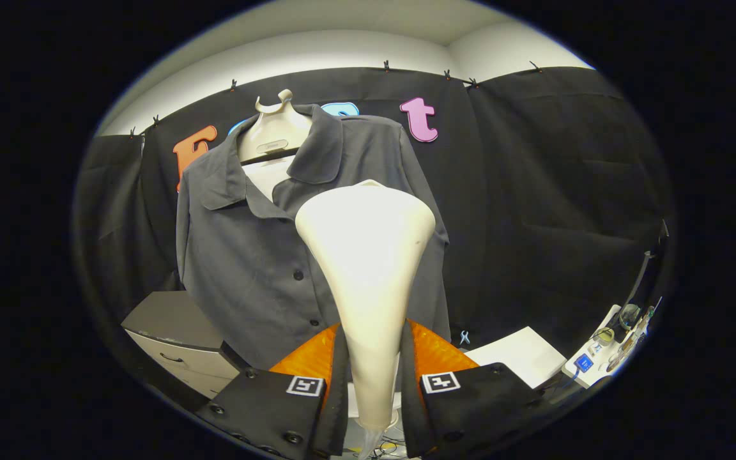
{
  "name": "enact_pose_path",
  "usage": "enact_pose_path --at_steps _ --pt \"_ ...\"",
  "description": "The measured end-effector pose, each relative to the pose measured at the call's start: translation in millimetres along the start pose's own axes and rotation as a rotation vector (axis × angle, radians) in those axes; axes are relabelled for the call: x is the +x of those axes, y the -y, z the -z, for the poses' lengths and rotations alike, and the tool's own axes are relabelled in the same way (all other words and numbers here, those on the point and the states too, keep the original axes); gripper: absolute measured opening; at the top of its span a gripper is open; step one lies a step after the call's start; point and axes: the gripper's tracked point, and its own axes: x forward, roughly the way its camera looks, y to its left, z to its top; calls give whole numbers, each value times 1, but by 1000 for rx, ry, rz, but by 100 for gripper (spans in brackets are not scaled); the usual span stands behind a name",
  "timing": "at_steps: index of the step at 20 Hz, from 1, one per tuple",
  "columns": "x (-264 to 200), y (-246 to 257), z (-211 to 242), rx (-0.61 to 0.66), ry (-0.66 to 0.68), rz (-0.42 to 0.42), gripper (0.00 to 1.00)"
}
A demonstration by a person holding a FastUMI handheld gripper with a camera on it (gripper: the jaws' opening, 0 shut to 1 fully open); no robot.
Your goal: Iron the clothes twice with a garment steamer, once on the left side and once on the right side.
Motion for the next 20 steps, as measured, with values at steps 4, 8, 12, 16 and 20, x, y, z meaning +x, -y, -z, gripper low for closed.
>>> enact_pose_path --at_steps 4,8,12,16,20 --pt "-24 -7 -21 10 52 29 42" --pt "-46 -24 -52 10 127 72 42" --pt "-67 -63 -69 -7 172 68 42" --pt "-88 -110 -84 -18 219 65 42" --pt "-116 -141 -78 -1 243 77 42"
